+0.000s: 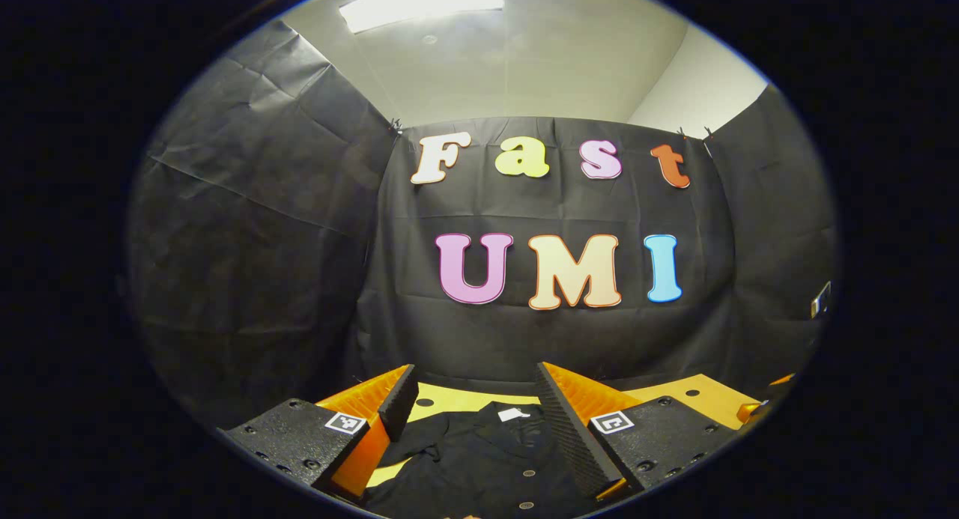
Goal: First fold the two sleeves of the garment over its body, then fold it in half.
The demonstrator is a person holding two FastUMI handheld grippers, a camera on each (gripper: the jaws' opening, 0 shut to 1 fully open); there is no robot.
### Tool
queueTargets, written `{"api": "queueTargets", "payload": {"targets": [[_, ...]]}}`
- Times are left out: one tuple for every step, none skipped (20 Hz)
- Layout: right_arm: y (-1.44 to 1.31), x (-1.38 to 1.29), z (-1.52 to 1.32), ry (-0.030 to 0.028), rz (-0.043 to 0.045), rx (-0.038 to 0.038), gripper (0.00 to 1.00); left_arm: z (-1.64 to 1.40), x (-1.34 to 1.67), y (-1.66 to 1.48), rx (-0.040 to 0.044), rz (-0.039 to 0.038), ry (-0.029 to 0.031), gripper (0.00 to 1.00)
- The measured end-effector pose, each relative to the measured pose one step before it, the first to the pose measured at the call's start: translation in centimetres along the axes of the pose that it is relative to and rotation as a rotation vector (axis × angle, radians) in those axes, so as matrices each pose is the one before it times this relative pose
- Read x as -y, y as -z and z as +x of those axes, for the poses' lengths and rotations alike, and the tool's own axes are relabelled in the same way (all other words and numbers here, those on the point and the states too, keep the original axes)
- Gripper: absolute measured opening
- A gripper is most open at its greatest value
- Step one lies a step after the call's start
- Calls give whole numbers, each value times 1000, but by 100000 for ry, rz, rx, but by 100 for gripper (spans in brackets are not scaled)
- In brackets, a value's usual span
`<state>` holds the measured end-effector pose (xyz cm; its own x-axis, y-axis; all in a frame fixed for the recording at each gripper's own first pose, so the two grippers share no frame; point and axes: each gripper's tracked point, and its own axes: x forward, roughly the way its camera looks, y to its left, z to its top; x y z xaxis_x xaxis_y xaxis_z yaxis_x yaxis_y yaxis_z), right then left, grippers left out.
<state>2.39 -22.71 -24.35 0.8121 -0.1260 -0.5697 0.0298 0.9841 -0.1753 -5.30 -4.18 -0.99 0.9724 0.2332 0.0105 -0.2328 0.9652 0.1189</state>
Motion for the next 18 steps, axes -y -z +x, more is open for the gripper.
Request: {"api": "queueTargets", "payload": {"targets": [[1406, 204, 593, -772, -984, -3760, 99, -149, 313, 272, -594, 155, -440, 92], [1125, 176, 432, -826, -1196, -3583, 99, -246, 329, 186, -664, 376, -412, 92], [1305, 85, 574, -1095, -904, -3179, 100, -304, 307, 174, -581, 346, -60, 92], [1050, -16, 422, -1700, -220, -3137, 99, -301, 337, 59, -527, 159, 353, 92], [907, -233, 418, -2343, 846, -3114, 100, -112, 295, 151, -615, 294, 156, 92], [1318, -216, 587, -2210, 1399, -3506, 100, -83, 148, 30, -449, 565, -80, 92], [1614, 224, -15, -855, 1585, -3809, 99, -14, 3, 86, -199, 752, -412, 92], [1003, 225, 101, -453, 799, -2245, 100, 64, -10, -158, -1, 819, -249, 92], [728, 241, 349, 271, 301, -2026, 99, 22, 13, -209, 40, 904, -414, 92], [719, 331, 266, 491, -142, -1964, 99, 220, 52, -162, 31, 791, -68, 92], [742, 250, 271, 384, -250, -1616, 99, 88, 263, -61, 286, 918, 341, 92], [468, 232, 309, 742, -325, -1456, 100, 0, 77, -324, 399, 999, 269, 92], [723, 228, 312, 841, -343, -1890, 100, 140, 75, -37, 341, 1047, 121, 92], [593, 210, 270, 500, -428, -2116, 99, 152, -5, -159, 598, 688, -218, 93], [615, 240, 277, -8, -517, -1858, 99, 208, -42, -172, 459, 91, 161, 92], [585, -34, 209, -440, -473, -1942, 100, 135, 3, -157, 369, -215, 55, 92], [748, -349, 408, -1566, -241, -2681, 100, 104, -1, 191, 47, -282, 167, 92], [1016, -334, 54, -2681, -504, -5066, 100, 200, -156, 171, -361, -218, -136, 92]]}}
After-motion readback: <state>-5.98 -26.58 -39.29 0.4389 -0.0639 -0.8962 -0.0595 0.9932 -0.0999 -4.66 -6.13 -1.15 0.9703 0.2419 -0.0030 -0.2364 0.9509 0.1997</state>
